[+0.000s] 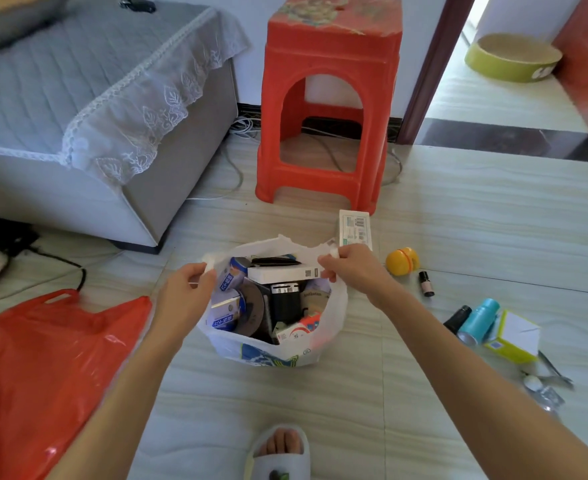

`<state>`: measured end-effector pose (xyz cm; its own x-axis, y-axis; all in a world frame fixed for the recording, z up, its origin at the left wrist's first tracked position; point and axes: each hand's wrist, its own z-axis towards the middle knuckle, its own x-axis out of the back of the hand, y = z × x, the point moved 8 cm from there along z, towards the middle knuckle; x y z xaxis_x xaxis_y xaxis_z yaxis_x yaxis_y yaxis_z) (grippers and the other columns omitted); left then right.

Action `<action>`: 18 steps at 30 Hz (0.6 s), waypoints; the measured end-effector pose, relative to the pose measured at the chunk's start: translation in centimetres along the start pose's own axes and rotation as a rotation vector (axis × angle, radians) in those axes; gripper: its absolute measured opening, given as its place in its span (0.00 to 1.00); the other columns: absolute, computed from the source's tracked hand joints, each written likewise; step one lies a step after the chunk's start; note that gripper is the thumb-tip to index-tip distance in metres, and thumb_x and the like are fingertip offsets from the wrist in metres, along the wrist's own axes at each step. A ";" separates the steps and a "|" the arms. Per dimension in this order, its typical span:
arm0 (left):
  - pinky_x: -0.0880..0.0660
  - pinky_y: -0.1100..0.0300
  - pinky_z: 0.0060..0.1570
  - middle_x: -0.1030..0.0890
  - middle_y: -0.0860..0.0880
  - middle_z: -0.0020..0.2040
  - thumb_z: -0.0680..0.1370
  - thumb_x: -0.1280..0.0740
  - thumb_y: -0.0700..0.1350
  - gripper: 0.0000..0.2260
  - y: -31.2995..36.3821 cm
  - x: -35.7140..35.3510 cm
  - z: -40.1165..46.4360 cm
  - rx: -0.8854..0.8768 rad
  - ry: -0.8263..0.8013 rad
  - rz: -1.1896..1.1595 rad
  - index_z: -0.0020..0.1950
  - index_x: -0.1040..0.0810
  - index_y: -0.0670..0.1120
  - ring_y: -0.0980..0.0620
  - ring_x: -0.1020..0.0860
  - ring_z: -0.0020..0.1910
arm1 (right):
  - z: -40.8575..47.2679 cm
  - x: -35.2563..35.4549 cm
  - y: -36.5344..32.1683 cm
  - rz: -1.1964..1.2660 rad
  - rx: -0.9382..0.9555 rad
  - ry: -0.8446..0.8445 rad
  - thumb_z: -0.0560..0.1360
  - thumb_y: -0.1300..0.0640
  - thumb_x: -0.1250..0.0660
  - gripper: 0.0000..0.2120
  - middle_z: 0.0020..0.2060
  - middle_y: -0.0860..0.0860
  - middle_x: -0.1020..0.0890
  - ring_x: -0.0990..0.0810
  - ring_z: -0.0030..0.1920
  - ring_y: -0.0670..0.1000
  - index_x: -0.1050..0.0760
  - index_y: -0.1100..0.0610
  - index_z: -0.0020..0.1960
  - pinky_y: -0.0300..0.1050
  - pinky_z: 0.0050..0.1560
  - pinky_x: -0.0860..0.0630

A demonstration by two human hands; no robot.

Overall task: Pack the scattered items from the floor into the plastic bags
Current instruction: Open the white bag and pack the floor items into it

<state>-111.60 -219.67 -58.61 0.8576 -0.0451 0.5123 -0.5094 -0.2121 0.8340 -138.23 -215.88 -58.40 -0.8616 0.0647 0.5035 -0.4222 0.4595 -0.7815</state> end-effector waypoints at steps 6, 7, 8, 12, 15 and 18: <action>0.30 0.55 0.55 0.24 0.49 0.54 0.79 0.39 0.44 0.13 4.0 1.1 -0.9 -0.149 0.039 0.060 0.62 0.26 0.45 0.52 0.26 0.51 | -1.6 3.1 1.2 -0.096 -0.045 0.053 0.73 0.56 0.35 0.13 0.48 0.65 0.18 0.25 0.40 0.53 0.20 0.67 0.41 0.46 0.42 0.30; 0.30 0.57 0.53 0.24 0.49 0.54 0.79 0.39 0.43 0.13 4.6 1.1 -1.3 -0.178 0.035 0.059 0.62 0.26 0.44 0.53 0.27 0.51 | -2.0 3.3 1.1 -0.114 -0.040 0.045 0.74 0.56 0.34 0.13 0.50 0.65 0.18 0.24 0.40 0.54 0.20 0.68 0.45 0.46 0.43 0.29; 0.31 0.59 0.51 0.24 0.49 0.55 0.79 0.39 0.43 0.13 5.3 1.0 -1.9 -0.212 0.028 0.059 0.62 0.26 0.44 0.53 0.26 0.50 | -2.3 3.4 0.9 -0.127 -0.031 0.037 0.74 0.56 0.34 0.15 0.52 0.65 0.19 0.22 0.43 0.56 0.22 0.68 0.50 0.47 0.46 0.27; 0.30 0.69 0.43 0.25 0.50 0.56 0.78 0.38 0.43 0.13 6.8 -1.1 -4.1 -0.331 -0.062 0.103 0.63 0.27 0.44 0.55 0.24 0.49 | -4.5 4.0 -0.2 -0.218 0.083 0.050 0.75 0.51 0.35 0.24 0.61 0.56 0.23 0.25 0.60 0.55 0.33 0.58 0.68 0.48 0.60 0.29; 0.30 0.61 0.54 0.28 0.51 0.59 0.77 0.36 0.47 0.18 9.8 -4.2 -6.5 -0.560 -0.186 0.318 0.66 0.30 0.47 0.50 0.27 0.58 | -7.0 5.7 -0.7 -0.532 0.281 0.178 0.76 0.50 0.38 0.27 0.68 0.52 0.30 0.31 0.66 0.53 0.41 0.53 0.73 0.48 0.66 0.33; 0.31 0.50 0.60 0.27 0.44 0.64 0.74 0.35 0.51 0.23 14.9 -7.9 -9.7 -0.965 -0.238 0.604 0.67 0.31 0.48 0.43 0.28 0.62 | -9.4 8.6 0.5 -0.736 0.380 0.319 0.76 0.47 0.38 0.30 0.71 0.49 0.33 0.35 0.70 0.52 0.43 0.51 0.74 0.49 0.70 0.39</action>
<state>-126.65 -212.98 -48.21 0.3963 -0.0888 0.9138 -0.5946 0.7336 0.3292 -143.22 -206.73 -51.01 -0.2391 0.1391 0.9610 -0.9522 0.1603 -0.2601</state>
